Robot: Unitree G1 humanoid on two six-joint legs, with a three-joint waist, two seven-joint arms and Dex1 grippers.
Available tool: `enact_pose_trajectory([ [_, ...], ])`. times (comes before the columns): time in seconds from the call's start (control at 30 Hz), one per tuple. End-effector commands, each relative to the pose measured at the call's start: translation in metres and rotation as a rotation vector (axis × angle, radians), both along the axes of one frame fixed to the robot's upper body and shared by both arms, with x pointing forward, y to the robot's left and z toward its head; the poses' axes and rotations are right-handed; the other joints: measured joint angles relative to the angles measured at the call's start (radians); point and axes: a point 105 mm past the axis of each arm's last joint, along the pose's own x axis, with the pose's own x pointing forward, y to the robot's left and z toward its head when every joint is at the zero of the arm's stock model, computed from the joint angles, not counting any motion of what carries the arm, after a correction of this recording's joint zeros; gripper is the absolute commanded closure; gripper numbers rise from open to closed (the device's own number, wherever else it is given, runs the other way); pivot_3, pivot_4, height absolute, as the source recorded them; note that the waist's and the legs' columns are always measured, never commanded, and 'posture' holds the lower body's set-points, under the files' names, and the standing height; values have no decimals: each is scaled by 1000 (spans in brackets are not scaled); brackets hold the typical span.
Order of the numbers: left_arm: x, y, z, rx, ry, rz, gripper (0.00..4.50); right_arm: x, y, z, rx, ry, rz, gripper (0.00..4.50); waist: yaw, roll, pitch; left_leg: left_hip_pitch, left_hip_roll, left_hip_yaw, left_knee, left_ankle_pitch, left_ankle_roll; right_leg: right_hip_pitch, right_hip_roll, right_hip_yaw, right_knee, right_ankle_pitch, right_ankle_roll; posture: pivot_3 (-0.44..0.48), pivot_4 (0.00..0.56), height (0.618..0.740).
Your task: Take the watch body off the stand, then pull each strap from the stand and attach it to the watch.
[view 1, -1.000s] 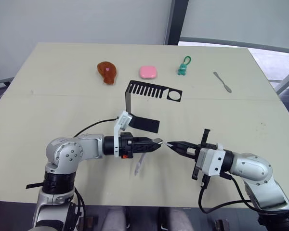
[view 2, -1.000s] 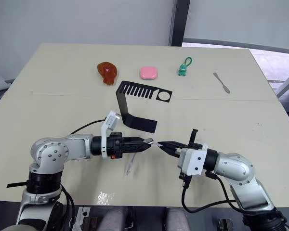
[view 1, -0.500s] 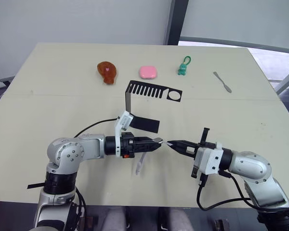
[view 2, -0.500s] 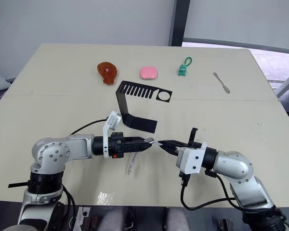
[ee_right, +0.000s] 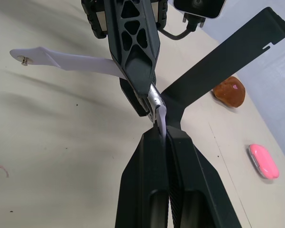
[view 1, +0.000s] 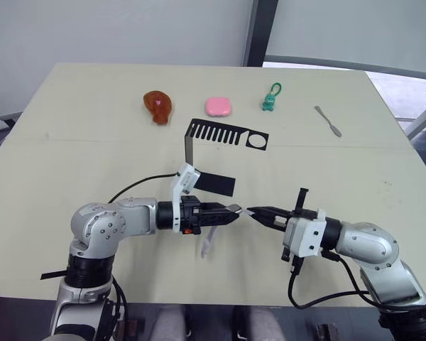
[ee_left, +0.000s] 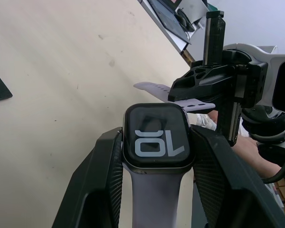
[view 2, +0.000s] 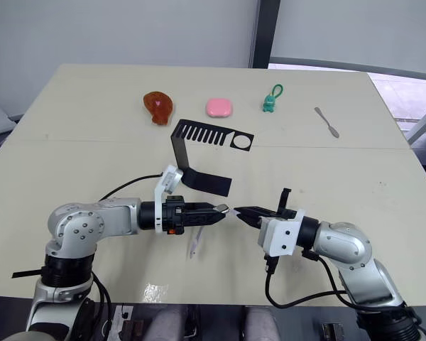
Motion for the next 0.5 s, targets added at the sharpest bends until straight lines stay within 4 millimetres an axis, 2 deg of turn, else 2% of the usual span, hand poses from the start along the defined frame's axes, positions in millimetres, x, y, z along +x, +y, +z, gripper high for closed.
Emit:
enact_pose_trajectory([
  [0.03, -8, -11, 10, -14, -46, -58, 2910, -5, 10, 11, 39, -60, 41, 4500, 0, 0, 0, 0, 0, 0, 0, 0, 0, 0, 0, 0, 0, 0, 0, 0, 150, 740],
  [0.5, -7, -14, 10, -18, -46, -50, 2910, -2, 13, 10, 37, -70, 34, 4500, 0, 0, 0, 0, 0, 0, 0, 0, 0, 0, 0, 0, 0, 0, 0, 0, 150, 740],
])
